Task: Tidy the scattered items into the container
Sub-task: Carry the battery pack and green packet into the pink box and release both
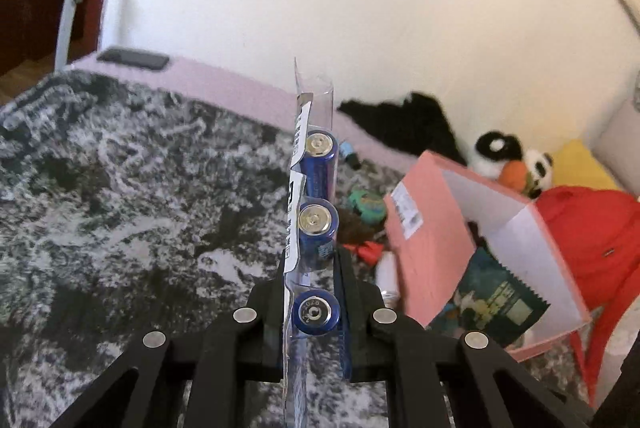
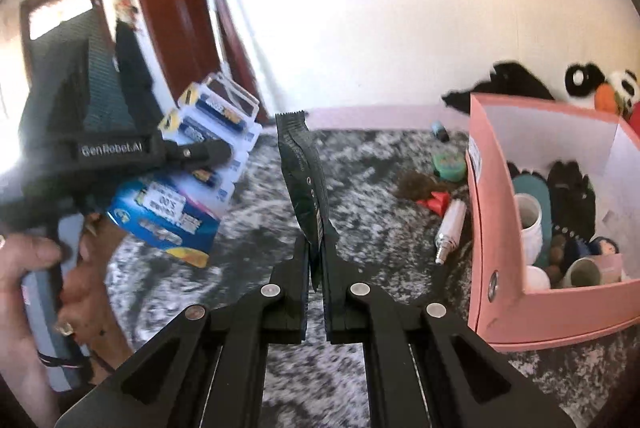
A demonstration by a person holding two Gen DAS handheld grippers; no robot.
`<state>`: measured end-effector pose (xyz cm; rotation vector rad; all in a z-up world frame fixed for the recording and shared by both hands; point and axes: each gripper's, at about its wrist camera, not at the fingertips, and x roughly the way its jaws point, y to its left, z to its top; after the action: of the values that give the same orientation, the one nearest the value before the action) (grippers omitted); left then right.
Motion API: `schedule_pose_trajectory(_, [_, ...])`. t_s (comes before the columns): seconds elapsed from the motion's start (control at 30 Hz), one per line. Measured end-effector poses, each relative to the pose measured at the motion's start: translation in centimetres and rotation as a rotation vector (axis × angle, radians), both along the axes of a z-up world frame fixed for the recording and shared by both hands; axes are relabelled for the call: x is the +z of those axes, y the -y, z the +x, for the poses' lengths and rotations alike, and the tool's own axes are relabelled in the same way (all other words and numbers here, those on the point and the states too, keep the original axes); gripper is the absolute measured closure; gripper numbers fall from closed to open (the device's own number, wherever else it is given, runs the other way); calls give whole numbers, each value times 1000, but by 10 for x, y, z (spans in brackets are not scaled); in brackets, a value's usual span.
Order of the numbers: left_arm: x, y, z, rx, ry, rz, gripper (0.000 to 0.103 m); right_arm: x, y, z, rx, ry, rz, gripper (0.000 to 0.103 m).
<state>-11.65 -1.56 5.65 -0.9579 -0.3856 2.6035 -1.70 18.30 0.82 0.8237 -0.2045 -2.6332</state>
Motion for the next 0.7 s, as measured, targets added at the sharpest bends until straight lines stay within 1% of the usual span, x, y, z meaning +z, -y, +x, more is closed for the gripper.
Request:
schedule_pose_trajectory(0.1, [13,0,31,17,-59,-30,91,19,-3,23,-1,-60,4,98])
schedule_pose_trajectory(0.2, [23,-23,44,-32,-95,-43,91,42,-17,42,-39,-131,3,98])
schedule_pose_trajectory(0.37, [35,-69,58,-125,-137,-53,91,66,-62,59,-141,-185,-39,98])
schedule_pose_trajectory(0.47, [40,-105,57,-191,-152,-50,91,77,-95,67,-219,-203,-64,98])
schedule_pose_trajectory(0.6, [44,-164,46,-282,-162,-76,91,84,-145,74,-338,-212,-97,98])
schedule_pose_trajectory(0.7, [44,-209,36,-341,-160,-105,91,88,-179,73,-417,-217,-90,98])
